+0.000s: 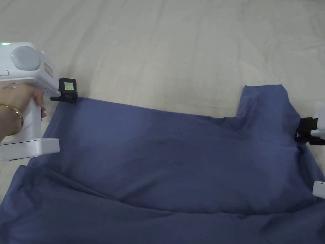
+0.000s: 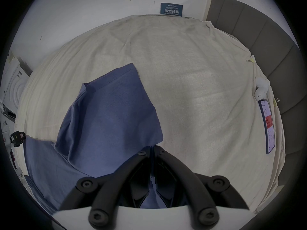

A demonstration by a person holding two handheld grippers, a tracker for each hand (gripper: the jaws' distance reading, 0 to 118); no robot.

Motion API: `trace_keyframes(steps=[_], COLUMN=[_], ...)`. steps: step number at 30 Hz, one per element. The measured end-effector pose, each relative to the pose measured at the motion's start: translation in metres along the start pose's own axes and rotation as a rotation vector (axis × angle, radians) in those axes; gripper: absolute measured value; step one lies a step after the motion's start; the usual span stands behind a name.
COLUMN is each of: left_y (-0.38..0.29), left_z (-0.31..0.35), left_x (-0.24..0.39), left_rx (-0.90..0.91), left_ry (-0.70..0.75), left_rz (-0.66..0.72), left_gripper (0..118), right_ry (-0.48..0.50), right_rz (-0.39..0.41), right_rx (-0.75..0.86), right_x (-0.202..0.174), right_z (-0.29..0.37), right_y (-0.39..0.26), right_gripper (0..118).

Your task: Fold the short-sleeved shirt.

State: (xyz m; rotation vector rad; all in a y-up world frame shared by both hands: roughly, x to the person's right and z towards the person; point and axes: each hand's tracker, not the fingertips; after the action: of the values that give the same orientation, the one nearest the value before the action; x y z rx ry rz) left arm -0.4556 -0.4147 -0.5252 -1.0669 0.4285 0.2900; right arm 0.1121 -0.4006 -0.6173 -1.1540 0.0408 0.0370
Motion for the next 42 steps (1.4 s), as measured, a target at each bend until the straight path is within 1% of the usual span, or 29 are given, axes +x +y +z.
trace_keyframes(steps=[1,2,4,5,6,8,9,14,18,23,26,30,34,38,42], left_y=[0.001,0.0,-0.002,-0.002,-0.003,-0.005,-0.004,-0.009,-0.02,-0.054,-0.076,-0.114,-0.157,-0.205,-0.241], left_z=[-0.002,0.0,0.004,0.009,0.011,0.011,0.013,0.052,0.096,0.154,0.174,0.197,0.205,0.2,0.183], left_x=[0.001,0.005,0.012,0.016,0.022,0.03,0.029,0.018,-0.001,-0.032,-0.052,-0.071,-0.087,-0.1,-0.104], left_rx=[0.002,0.008,0.024,0.019,0.014,0.012,0.021,0.15,0.215,0.248,0.262,0.278,0.271,0.222,0.169], left_ry=[-0.002,0.007,-0.018,-0.057,-0.064,-0.004,-0.008,-0.046,-0.111,-0.13,-0.167,-0.19,-0.198,-0.182,-0.139], left_rz=[-0.008,-0.045,-0.126,-0.152,-0.169,-0.225,-0.244,-0.189,-0.146,-0.139,-0.106,-0.078,-0.076,-0.06,-0.074], left_gripper=[73,68,40,19,0,0,0,0,0,0,0,0,0,0,0], right_ry=[0.0,0.0,-0.002,-0.003,-0.006,-0.012,-0.016,-0.016,0.017,0.025,0.049,0.063,0.057,0.073,0.031], right_rz=[0.002,0.005,0.01,0.012,0.015,0.016,0.015,-0.003,-0.004,0.006,0.002,0.003,0.004,-0.044,-0.068], right_rx=[-0.002,-0.004,-0.01,-0.011,-0.012,-0.011,-0.005,0.076,0.147,0.226,0.279,0.301,0.298,0.26,0.181], right_x=[0.0,0.0,-0.002,-0.002,-0.003,-0.004,-0.004,-0.001,0.005,0.019,0.024,0.032,0.04,0.053,0.057], right_z=[-0.001,-0.002,-0.004,-0.005,-0.005,-0.005,-0.003,0.024,0.067,0.13,0.169,0.199,0.207,0.196,0.174], right_y=[0.0,0.0,0.0,0.0,0.0,0.0,-0.001,-0.006,-0.019,-0.058,-0.091,-0.138,-0.185,-0.226,-0.258], right_gripper=[2,2,2,2,2,2,2,2,2,2,2,2,2,2,2])
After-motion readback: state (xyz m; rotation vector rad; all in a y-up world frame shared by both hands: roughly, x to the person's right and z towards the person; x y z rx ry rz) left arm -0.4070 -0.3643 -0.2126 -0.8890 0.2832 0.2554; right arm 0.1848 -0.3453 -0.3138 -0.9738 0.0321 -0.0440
